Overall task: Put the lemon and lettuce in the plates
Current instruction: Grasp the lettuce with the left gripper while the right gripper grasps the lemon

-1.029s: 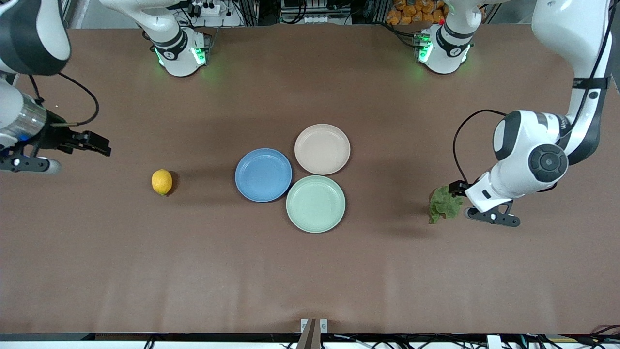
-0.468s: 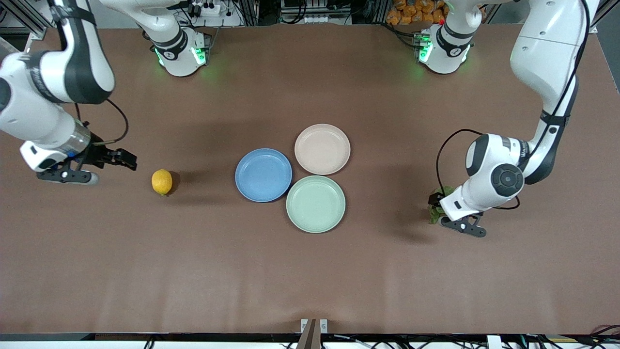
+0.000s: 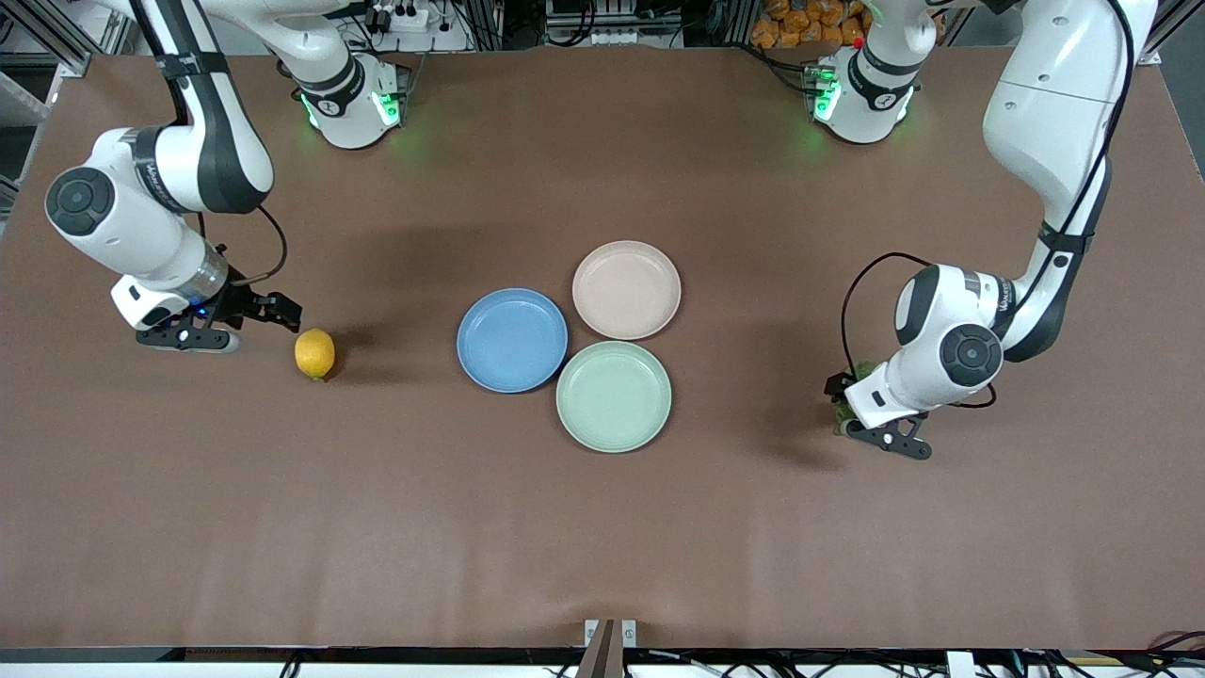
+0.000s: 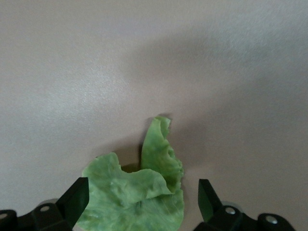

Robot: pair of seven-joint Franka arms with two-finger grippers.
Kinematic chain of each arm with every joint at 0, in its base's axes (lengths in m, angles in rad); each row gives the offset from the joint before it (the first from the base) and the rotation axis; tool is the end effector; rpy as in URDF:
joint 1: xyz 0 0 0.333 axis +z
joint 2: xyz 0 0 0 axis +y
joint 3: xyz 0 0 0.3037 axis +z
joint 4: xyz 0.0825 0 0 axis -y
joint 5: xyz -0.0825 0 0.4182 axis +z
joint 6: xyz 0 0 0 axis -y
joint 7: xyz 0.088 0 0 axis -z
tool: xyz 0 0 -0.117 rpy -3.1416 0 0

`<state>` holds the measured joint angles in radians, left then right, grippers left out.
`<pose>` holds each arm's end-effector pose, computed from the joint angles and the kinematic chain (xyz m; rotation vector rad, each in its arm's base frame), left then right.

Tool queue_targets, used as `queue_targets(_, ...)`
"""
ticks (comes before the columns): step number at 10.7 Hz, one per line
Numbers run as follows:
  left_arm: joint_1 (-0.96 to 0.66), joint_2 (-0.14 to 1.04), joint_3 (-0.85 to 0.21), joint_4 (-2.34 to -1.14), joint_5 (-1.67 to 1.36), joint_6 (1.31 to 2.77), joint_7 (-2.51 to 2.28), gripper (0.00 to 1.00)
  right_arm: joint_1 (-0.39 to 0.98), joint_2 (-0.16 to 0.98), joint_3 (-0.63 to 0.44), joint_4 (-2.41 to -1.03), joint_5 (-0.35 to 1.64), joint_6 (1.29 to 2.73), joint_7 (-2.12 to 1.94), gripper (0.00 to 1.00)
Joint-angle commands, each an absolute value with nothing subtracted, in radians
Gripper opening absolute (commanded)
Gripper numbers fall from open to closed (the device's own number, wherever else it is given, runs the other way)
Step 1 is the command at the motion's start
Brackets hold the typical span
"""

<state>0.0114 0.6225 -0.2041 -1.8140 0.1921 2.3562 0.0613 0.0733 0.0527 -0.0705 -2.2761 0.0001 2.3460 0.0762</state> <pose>0.6478 -0.1193 0.1505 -3.0738 0.5608 0.0953 0.5488 0.0014 0.2889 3.1364 -0.1151 0.0274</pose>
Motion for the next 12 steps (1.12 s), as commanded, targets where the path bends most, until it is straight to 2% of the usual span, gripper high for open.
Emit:
queue_targets(1, 0.018, 0.637, -0.204, -1.815, 0.224, 2.364, 0.072, 1.00, 0.045, 0.096, -0.054, -2.316, 0.003, 2.439, 0.077, 1.00)
queue_targets(8, 0.032, 0.670, -0.204, -1.816, 0.224, 2.364, 0.058, 1.00, 0.044, 0.247, -0.054, -2.338, 0.003, 2.624, 0.081, 1.00)
queue_targets(9, 0.032, 0.666, -0.206, -1.813, 0.212, 2.364, 0.057, 0.32, 0.044, 0.268, -0.054, -2.338, 0.003, 2.655, 0.081, 1.00)
queue_targets(10, 0.028, 0.666, -0.206, -1.812, 0.210, 2.364, 0.052, 0.00, 0.044, 0.291, -0.054, -2.338, 0.003, 2.672, 0.086, 1.00)
queue_targets(12, 0.017, 0.666, -0.206, -1.810, 0.212, 2.364, 0.003, 0.00, 0.044, 0.322, -0.051, -2.338, 0.003, 2.697, 0.089, 1.00)
